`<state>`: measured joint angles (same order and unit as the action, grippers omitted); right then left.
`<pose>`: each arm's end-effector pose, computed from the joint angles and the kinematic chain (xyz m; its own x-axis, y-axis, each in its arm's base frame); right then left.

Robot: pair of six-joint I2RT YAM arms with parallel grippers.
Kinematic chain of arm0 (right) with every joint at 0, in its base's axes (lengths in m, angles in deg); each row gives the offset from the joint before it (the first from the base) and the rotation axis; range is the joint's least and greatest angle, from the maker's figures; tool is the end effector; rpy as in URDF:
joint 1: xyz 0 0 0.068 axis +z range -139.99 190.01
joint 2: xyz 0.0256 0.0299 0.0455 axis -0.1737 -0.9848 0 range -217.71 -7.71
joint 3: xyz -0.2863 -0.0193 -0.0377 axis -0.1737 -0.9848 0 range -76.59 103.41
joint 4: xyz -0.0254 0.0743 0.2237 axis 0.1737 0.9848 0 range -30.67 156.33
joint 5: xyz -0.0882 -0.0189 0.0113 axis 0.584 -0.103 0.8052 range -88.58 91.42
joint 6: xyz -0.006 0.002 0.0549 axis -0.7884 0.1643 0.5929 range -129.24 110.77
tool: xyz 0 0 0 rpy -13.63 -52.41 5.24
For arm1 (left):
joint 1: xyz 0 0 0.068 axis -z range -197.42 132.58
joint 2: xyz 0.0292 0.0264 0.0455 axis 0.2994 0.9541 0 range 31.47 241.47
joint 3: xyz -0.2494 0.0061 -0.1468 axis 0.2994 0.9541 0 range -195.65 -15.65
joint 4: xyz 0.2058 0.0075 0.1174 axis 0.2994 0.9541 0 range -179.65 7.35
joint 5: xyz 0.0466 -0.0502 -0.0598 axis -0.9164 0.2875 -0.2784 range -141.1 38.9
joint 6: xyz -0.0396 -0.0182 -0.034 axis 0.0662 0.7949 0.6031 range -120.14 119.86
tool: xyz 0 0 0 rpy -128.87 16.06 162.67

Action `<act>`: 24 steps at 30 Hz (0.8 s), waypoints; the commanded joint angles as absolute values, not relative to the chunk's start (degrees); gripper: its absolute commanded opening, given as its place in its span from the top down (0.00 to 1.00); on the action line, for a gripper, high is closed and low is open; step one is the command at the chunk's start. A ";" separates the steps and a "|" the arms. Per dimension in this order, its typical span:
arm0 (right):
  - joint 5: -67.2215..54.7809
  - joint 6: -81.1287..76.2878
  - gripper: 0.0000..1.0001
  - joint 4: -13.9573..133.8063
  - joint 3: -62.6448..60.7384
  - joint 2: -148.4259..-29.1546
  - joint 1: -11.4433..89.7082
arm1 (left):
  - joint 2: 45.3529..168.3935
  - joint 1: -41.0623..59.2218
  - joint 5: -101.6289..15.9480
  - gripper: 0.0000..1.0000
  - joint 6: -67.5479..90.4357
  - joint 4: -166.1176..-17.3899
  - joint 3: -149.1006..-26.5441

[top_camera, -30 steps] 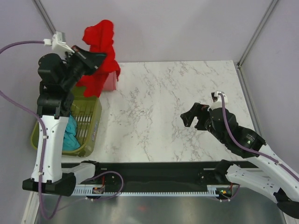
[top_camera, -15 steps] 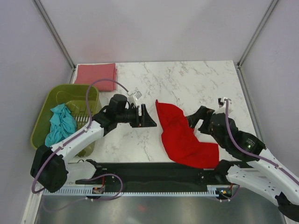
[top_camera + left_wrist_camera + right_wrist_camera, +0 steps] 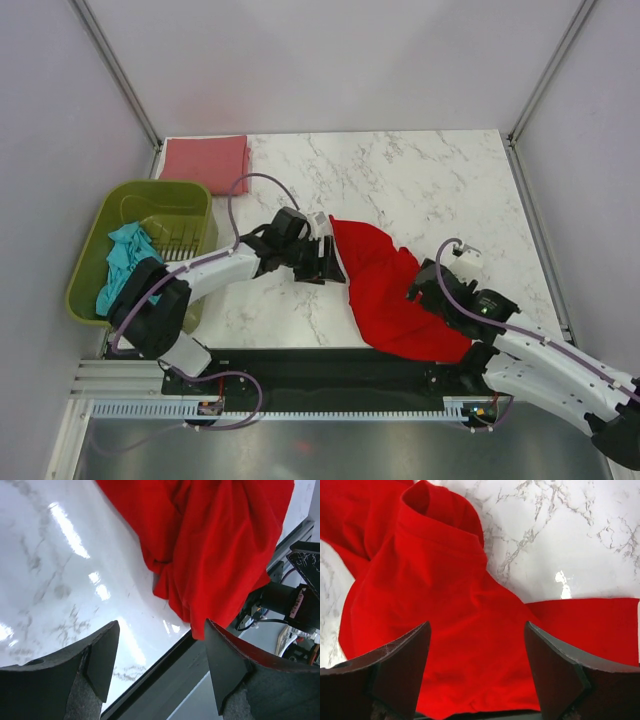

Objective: Fold and stack the t-shirts
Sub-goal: Flatten the tshirt out

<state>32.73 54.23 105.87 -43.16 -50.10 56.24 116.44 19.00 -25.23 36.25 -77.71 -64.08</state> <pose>0.0819 0.0572 0.2407 -0.6246 0.4529 -0.6362 0.3252 0.8915 0.3154 0.2141 -0.1784 0.2308 -0.9400 0.0302 -0.3398 0.2600 0.7083 -0.6563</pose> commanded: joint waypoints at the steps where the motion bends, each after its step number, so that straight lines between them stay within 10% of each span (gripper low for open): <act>1: 34.21 54.40 0.18 99.95 -44.68 -52.08 54.66 | 122.06 22.21 -23.51 0.24 35.98 -84.01 -69.08; 14: 30.07 60.46 0.29 88.34 -56.72 -57.28 50.97 | 134.30 23.19 -31.58 0.27 43.11 -88.24 -75.06; 24: 40.44 45.19 0.87 73.58 -54.02 -58.85 44.92 | 142.90 18.71 -41.35 0.33 42.76 -86.40 -83.67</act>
<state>34.22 52.63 81.44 -58.74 -56.53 48.42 139.36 19.88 -36.80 42.26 -85.36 -79.27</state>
